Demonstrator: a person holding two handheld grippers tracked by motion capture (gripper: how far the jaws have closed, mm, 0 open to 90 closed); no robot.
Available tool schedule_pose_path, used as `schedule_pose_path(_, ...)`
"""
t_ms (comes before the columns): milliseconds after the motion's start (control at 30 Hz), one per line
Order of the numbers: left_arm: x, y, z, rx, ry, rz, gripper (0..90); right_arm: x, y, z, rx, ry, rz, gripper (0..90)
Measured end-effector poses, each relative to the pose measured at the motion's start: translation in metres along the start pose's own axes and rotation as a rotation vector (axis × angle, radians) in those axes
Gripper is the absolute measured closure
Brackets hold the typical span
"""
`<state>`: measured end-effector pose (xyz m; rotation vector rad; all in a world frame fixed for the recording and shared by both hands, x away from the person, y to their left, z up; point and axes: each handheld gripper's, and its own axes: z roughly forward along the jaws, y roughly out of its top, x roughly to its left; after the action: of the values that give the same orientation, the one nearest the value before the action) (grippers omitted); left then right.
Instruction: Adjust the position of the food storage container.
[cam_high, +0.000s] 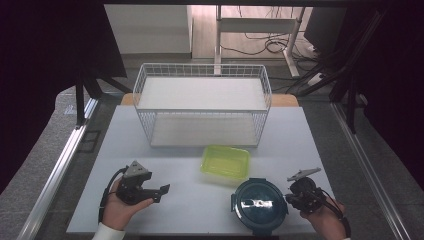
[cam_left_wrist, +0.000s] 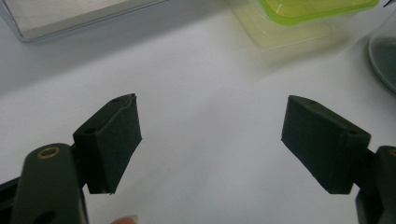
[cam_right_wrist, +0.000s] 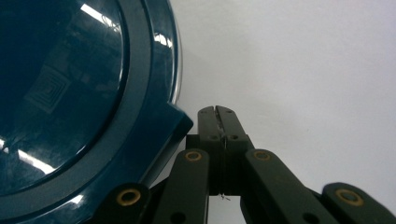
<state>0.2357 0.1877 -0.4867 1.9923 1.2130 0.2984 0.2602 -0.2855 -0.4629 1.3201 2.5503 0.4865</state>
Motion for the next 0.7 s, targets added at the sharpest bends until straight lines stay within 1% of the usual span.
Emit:
schedule_pose_path(33,0.0,0.0,0.0,0.0,0.001,0.0,19.0,0.003,-0.001,0.0,0.009,-0.006,0.0,89.0)
schedule_pose_path(133,0.0,0.0,0.001,0.003,0.001,0.002,19.0,0.005,-0.001,0.0,0.005,-0.014,-0.001,89.0)
schedule_pose_path(167,0.0,0.0,0.002,0.006,0.0,0.002,19.0,0.007,-0.002,0.0,-0.001,-0.004,0.005,89.0)
schedule_pose_path(200,0.0,-0.001,0.003,0.008,0.0,0.002,19.0,0.007,-0.002,0.0,-0.001,-0.004,0.005,89.0)
schedule_pose_path(233,0.0,-0.001,0.003,0.01,0.001,0.002,19.0,0.01,-0.003,0.001,-0.01,0.009,0.004,89.0)
schedule_pose_path(333,-0.001,-0.001,0.004,0.016,0.001,0.001,19.0,0.014,-0.003,0.001,-0.014,0.009,0.0,89.0)
schedule_pose_path(367,-0.001,-0.001,0.005,0.017,0.001,0.005,19.0,0.018,-0.003,0.001,-0.015,0.006,-0.005,89.0)
schedule_pose_path(400,-0.001,-0.001,0.005,0.017,0.001,0.005,19.0,0.018,-0.003,0.001,-0.015,0.006,-0.005,89.0)
schedule_pose_path(467,-0.001,-0.001,0.005,0.017,0.0,0.0,19.0,0.023,-0.001,0.001,-0.014,0.009,-0.01,89.0)
schedule_pose_path(567,-0.001,-0.001,0.005,0.02,0.001,0.005,19.0,0.032,0.002,0.003,-0.005,0.019,-0.015,89.0)
schedule_pose_path(633,-0.001,-0.001,0.005,0.02,0.001,0.006,19.1,0.038,0.005,0.003,-0.002,0.015,-0.014,89.0)
schedule_pose_path(667,-0.001,-0.001,0.005,0.02,0.001,0.006,19.0,0.044,0.008,0.005,-0.001,0.009,-0.02,88.9)
schedule_pose_path(700,-0.001,-0.001,0.005,0.02,0.001,0.006,19.0,0.044,0.008,0.005,-0.001,0.009,-0.02,88.9)
